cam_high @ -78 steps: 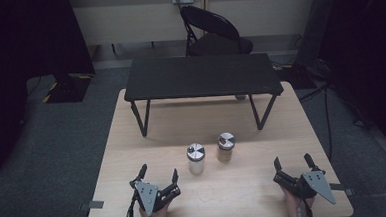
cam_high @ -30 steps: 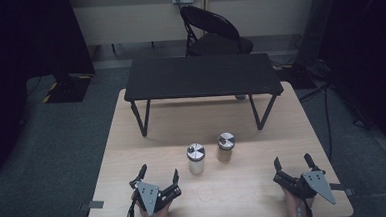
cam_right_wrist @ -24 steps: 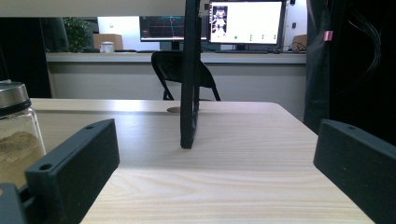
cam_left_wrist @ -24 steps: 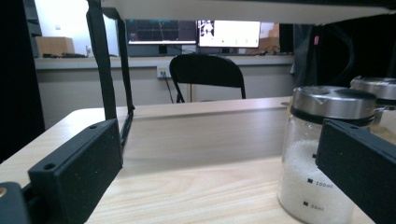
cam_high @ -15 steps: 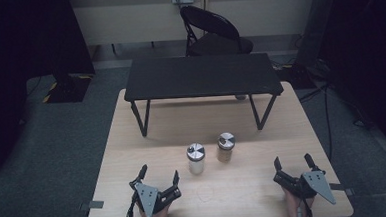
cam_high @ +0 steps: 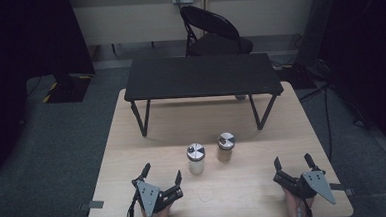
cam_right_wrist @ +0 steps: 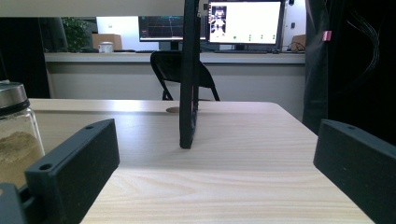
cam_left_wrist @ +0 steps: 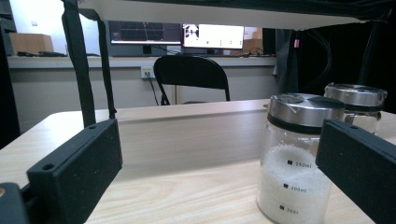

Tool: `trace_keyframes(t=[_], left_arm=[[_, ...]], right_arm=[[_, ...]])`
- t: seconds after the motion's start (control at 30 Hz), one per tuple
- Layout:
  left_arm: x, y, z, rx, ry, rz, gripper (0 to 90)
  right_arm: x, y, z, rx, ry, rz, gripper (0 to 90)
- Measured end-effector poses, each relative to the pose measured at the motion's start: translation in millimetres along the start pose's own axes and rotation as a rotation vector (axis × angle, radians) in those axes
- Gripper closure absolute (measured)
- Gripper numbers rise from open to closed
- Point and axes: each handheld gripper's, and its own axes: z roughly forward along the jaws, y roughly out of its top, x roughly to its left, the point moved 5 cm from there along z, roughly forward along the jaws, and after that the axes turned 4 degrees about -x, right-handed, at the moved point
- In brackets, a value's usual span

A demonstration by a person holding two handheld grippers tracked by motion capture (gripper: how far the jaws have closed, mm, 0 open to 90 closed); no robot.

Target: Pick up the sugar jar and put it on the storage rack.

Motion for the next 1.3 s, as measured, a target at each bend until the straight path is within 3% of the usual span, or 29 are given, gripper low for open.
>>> trace_keyframes(t=[0.03,0.17,0.6,0.77,1.0,1.3], left_arm=[[0.4,3.5,-0.2,0.012,-0.01,-0.016,0.0],[-4.1,15.9,0.5,0.044,-0.029,-0.016,0.5],[-32.2,27.4,5.7,-0.017,-0.038,-0.011,0.0],[-39.2,31.0,10.8,0.012,-0.05,0.012,0.0],[-45.0,35.2,20.1,0.068,-0.062,0.004,0.0],[-53.9,36.1,33.2,0.124,-0.029,-0.021,0.0]], right_arm=[[0.0,0.0,0.0,0.0,0.0,0.0,0.0],[-0.1,0.0,0.0,0.0,0.001,0.0,0.0],[-0.6,-0.1,-0.1,-0.001,0.006,0.0,0.0],[-0.6,0.0,0.0,0.0,0.006,0.001,0.0],[-0.4,0.0,0.0,0.0,0.004,0.0,0.0],[-0.3,-0.1,-0.2,-0.001,0.004,0.0,0.0]])
